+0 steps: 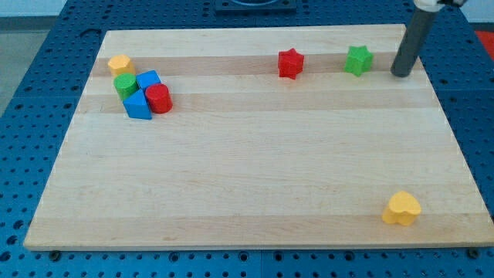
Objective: Push the green star to the red star
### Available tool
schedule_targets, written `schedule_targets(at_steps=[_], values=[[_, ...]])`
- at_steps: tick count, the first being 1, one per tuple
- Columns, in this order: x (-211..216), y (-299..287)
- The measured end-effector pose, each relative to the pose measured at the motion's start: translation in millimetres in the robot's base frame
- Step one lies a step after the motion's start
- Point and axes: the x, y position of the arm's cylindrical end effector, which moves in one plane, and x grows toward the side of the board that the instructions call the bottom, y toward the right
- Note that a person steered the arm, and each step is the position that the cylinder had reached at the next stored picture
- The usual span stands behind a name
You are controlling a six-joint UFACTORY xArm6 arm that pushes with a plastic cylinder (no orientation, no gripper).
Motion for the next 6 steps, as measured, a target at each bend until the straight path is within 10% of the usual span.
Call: schedule_targets(at_steps=[6], values=[[-32.1, -163.4]])
